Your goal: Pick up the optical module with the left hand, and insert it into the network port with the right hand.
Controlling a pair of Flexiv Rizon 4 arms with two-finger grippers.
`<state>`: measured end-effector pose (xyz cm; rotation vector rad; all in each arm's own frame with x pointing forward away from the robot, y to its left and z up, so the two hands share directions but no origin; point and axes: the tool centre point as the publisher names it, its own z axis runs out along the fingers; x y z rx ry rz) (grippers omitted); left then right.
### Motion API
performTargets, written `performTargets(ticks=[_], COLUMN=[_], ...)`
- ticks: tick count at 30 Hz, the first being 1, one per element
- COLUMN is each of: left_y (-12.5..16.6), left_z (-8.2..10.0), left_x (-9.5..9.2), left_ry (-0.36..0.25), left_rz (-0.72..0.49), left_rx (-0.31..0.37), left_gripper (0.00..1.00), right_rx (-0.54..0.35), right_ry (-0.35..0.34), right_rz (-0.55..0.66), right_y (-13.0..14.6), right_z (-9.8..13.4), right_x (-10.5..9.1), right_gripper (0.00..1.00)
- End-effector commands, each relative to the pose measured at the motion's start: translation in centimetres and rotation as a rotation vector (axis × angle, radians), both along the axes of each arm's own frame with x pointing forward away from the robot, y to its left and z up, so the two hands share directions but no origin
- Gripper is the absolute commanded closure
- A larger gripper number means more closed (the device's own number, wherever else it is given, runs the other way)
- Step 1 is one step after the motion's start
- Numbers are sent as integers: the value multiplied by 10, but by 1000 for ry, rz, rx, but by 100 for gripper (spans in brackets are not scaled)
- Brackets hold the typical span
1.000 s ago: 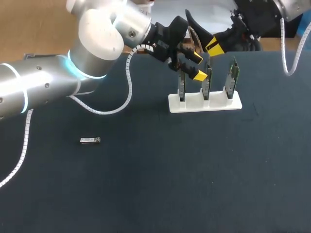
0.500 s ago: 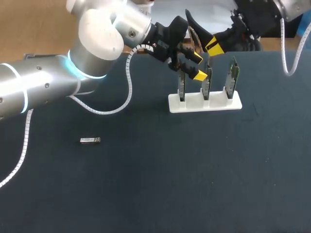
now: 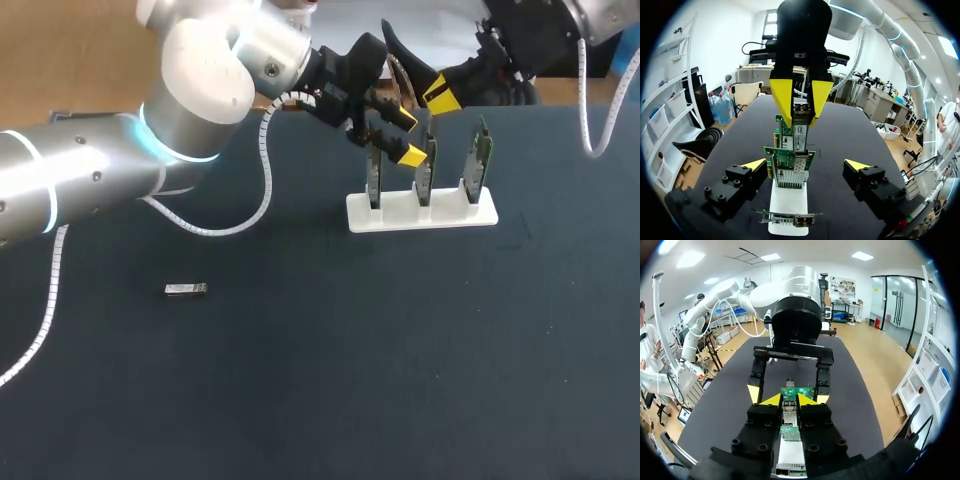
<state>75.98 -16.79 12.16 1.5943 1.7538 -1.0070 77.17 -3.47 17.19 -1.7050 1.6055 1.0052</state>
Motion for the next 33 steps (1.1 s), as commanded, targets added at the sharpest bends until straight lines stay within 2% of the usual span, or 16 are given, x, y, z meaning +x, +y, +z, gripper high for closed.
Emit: performTargets(ticks=[1,33], left_y=[-1,-1], left_z=[0,0], left_x=[0,0], left_ry=[1,1], left_rz=[2,2], left_rx=[4,4], left_gripper=[0,0], right_rx=[-6,-10], right_ry=[-1,5], right_rz=[-8,-23], right_y=[1,1], right_z=[-2,-3], right_x=[-5,-3], right_gripper=[100,100])
